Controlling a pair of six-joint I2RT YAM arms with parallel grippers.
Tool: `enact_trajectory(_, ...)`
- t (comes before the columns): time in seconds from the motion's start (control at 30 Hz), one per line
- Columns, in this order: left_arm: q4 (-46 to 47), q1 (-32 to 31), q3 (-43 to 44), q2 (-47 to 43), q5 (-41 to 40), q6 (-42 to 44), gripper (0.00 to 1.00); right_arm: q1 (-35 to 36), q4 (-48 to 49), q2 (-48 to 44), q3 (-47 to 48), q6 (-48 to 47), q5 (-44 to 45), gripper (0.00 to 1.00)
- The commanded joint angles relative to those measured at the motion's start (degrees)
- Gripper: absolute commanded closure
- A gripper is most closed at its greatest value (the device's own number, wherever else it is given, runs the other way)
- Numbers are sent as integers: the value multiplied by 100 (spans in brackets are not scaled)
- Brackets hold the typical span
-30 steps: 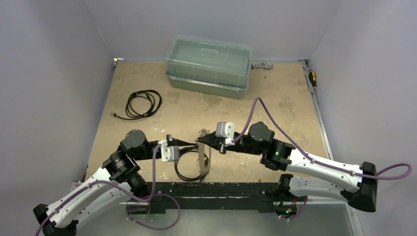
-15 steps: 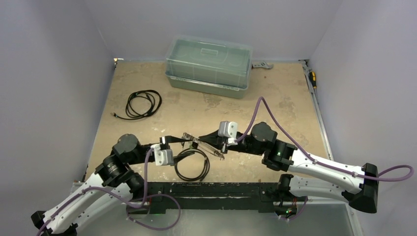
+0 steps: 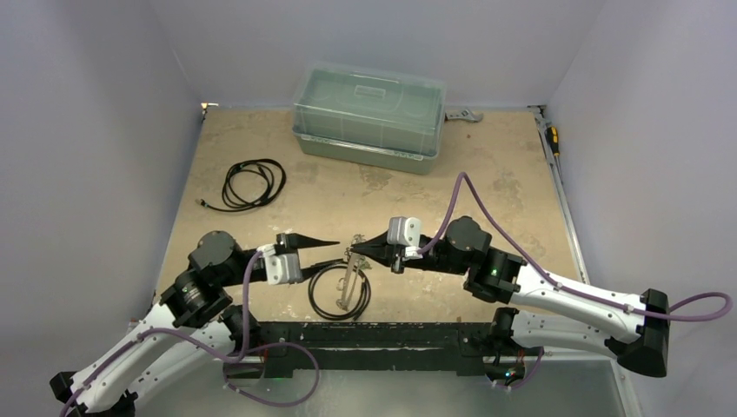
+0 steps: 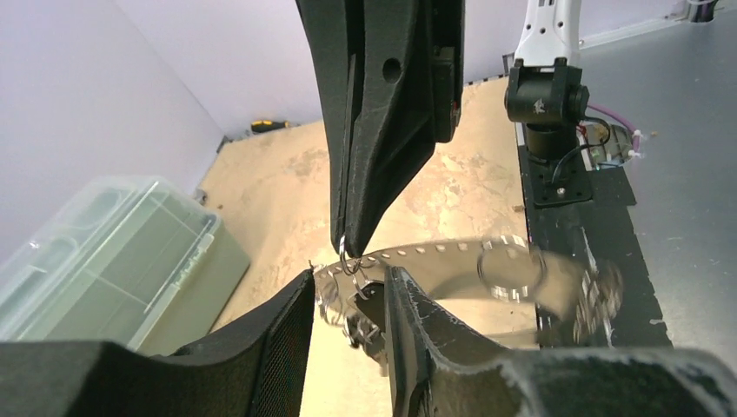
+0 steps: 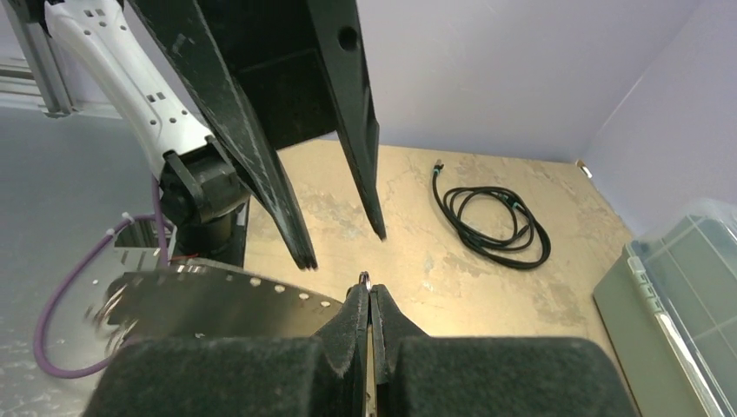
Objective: Put the keys on the keyring
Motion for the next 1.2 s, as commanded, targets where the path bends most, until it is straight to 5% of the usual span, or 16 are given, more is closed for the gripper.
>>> enact_trajectory(0.0,342,-9,89,398,1,-348,67,-7,436,-208,-28,-32,-140,100)
enact_trajectory(0.57,902,-3,-84,771,96,-632,78,-6,445,-276,-50,-67,-277,100)
enact_trajectory(0.93,916,-6,-150,924,144,-810,76,-2,573,-447,-142,-51,-317,100)
enact_trajectory(1.17,1228,-9,-231,1085,357,-859,100,-6,600,-439,-155,-50,-380,100)
